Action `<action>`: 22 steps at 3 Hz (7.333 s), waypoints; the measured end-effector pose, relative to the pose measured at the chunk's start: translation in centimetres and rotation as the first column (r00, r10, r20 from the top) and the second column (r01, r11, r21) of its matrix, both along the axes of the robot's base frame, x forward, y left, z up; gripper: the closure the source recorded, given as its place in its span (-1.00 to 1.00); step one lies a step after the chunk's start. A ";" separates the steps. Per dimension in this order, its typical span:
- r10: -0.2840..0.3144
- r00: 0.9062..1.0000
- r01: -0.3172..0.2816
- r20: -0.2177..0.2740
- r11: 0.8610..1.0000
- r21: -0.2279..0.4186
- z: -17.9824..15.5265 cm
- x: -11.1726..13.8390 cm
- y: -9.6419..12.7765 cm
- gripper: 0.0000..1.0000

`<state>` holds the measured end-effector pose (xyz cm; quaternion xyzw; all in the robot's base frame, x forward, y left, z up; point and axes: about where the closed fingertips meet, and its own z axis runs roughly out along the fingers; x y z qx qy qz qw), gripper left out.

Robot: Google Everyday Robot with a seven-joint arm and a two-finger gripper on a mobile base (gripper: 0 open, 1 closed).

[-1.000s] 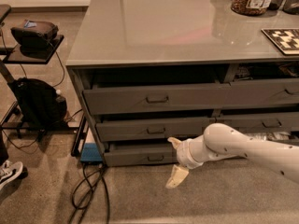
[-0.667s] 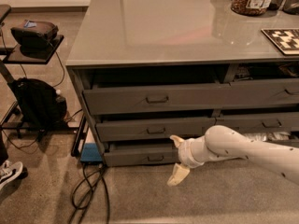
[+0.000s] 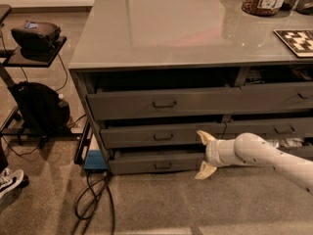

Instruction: Open bottom drawer

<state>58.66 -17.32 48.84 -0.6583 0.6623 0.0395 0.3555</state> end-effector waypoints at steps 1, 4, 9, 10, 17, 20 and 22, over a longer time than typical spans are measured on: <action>0.023 0.999 -0.024 -0.026 0.999 -0.028 -2.2 1.7 -1.5 -1.00; -0.103 0.985 0.102 -0.141 0.995 -0.010 -8.2 3.9 -3.4 -1.00; -0.172 0.985 0.170 -0.007 0.976 -0.136 -21.3 6.6 -6.5 -1.00; -0.126 0.991 0.130 0.035 0.978 -0.164 -24.8 7.0 -6.0 -1.00; -0.153 0.980 0.134 -0.125 0.981 -0.142 -33.8 15.2 -6.1 -1.00; -0.149 0.976 0.126 -0.162 0.982 -0.142 -34.2 15.3 -6.0 0.32; -0.148 0.976 0.126 -0.162 0.982 -0.142 -34.1 15.3 -6.0 1.00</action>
Offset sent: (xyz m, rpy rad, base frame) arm 0.0402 -0.0332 -0.0787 -0.0235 0.2368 -0.0714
